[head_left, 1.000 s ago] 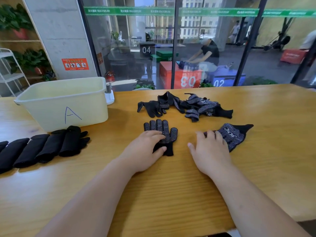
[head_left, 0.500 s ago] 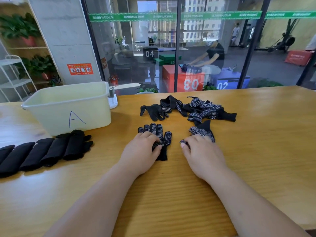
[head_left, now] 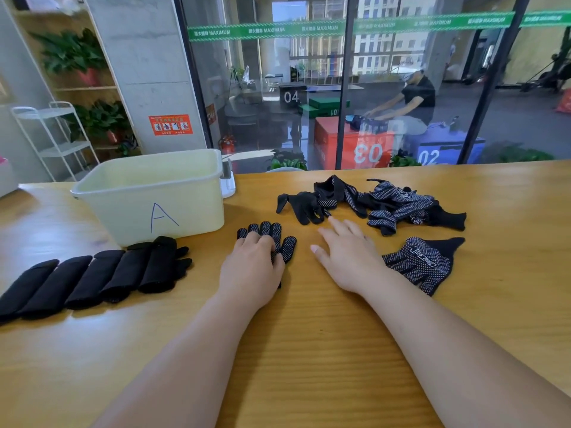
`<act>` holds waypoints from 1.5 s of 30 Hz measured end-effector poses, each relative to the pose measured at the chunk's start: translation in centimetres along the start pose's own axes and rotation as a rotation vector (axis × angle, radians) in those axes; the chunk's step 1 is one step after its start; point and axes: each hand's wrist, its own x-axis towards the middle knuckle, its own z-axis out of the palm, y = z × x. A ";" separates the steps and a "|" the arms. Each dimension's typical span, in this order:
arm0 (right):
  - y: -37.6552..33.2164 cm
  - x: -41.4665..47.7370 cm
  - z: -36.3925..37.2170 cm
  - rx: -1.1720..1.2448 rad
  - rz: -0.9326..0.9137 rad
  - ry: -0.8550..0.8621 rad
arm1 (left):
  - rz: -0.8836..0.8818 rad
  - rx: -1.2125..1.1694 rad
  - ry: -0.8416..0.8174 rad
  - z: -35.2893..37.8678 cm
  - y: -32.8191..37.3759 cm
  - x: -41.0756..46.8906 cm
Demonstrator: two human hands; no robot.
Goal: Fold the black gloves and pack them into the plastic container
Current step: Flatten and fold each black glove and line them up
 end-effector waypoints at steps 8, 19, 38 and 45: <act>-1.2 3.4 1.0 -0.003 -0.072 -0.091 | -0.026 -0.112 0.018 0.6 -0.9 1.0; -1.2 1.5 -0.7 0.010 -0.206 0.094 | -0.012 -0.141 0.055 0.6 -0.7 0.9; -1.1 2.4 -0.9 -0.019 -0.120 0.099 | -0.005 -0.145 0.078 0.4 -1.4 0.7; -0.5 1.2 -2.1 -0.030 -0.021 0.071 | 0.007 -0.180 0.087 0.1 -1.6 0.9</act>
